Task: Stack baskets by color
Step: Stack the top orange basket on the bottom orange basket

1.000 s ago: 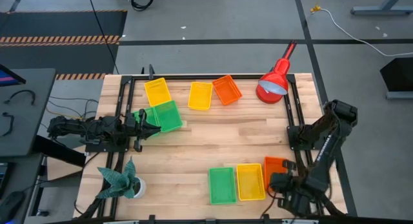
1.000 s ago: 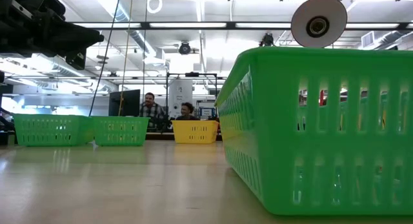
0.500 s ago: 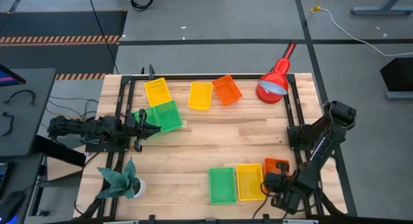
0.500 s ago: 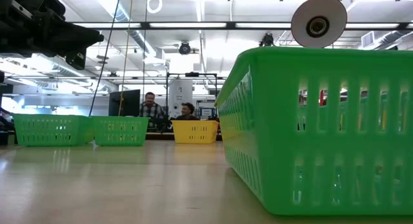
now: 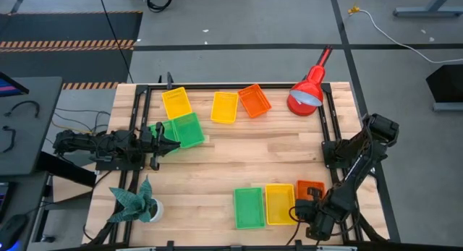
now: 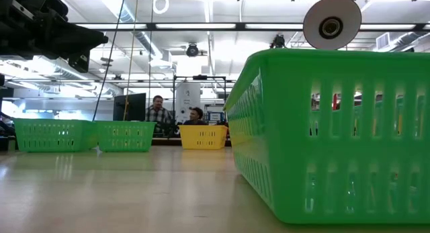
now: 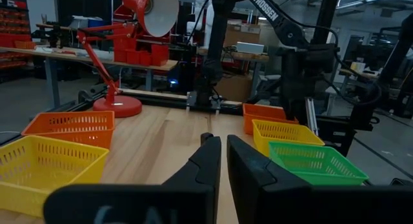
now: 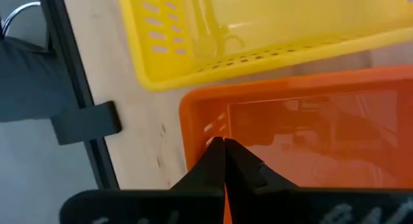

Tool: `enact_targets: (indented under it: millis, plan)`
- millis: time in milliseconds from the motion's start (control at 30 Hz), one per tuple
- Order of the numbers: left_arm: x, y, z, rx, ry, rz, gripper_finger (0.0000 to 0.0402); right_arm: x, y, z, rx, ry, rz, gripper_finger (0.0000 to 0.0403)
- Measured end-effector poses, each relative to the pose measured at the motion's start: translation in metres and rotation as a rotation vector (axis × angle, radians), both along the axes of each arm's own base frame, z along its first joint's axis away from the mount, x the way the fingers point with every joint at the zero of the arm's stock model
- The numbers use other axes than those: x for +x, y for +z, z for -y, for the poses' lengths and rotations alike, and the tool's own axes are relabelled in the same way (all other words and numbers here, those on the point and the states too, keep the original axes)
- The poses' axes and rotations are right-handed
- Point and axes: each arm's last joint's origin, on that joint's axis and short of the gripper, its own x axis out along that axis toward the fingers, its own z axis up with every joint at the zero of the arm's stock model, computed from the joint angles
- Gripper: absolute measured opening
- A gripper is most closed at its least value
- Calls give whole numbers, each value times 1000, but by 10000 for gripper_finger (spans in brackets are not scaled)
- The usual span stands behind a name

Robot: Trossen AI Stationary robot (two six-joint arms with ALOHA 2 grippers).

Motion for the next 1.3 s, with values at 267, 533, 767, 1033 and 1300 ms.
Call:
enact_targets:
  millis: [267,533,767,1033,1300]
  plan:
    - [0,0,0,0,0,0,30,-7,1,-8,41,91,-19,1]
    - [0,0,0,0,0,0,35,0,2,-6,15,33,77,0]
    - [0,0,0,0,0,0,38,7,2,-2,-8,70,91,0]
    - [0,0,0,0,0,0,36,9,36,-6,-62,62,18,0]
    - [0,0,0,0,0,0,35,54,101,29,-423,-107,322,5]
